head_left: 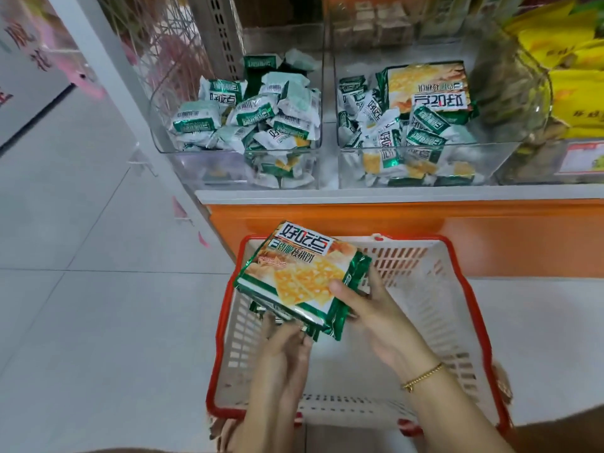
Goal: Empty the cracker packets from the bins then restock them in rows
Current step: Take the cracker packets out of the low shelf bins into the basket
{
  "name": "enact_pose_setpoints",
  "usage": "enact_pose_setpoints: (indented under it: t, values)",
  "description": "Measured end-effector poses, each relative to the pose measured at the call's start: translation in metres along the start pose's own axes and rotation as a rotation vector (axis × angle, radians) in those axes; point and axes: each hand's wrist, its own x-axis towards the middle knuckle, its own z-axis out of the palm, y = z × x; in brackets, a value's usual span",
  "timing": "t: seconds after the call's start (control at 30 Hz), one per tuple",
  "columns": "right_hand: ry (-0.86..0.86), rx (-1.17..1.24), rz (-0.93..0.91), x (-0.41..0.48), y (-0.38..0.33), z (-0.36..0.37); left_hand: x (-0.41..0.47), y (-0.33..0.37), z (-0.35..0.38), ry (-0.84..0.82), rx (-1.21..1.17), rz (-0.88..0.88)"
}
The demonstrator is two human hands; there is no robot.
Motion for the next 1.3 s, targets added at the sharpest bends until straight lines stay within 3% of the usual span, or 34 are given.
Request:
enact_pose_setpoints:
  t: [0.3,0.4,0.47,0.53,0.63,0.7,0.97,1.13,1.3]
  values:
    - [0.029,0.217,0.329,0.027,0.046,-0.014,0.007,-0.017,-0.021,0.119,0.265,-0.169]
    - [0.005,0.248,0.373,0.04,0.052,-0.017,0.012,-0.002,-0.025,0.142,0.535,-0.183]
    - [0.008,0.299,0.396,0.052,0.053,-0.016,0.016,0.017,-0.029,0.171,0.869,-0.098]
    - [0.032,0.345,0.388,0.067,0.054,-0.016,0.019,0.034,-0.036,0.295,1.132,0.121]
    - [0.005,0.178,0.354,0.088,0.052,-0.013,0.021,0.054,-0.049,0.507,1.298,0.364]
    - [-0.046,0.06,0.357,0.098,0.053,-0.012,0.026,0.056,-0.059,0.54,1.373,0.348]
    - [-0.022,-0.038,0.284,0.12,0.06,-0.006,0.032,0.05,-0.073,0.533,1.348,0.265]
    - [0.051,-0.235,0.197,0.121,0.064,-0.005,0.031,0.046,-0.073,0.519,1.354,0.274]
    - [-0.002,-0.454,0.17,0.122,0.06,0.015,0.032,0.044,-0.073,0.529,1.35,0.253]
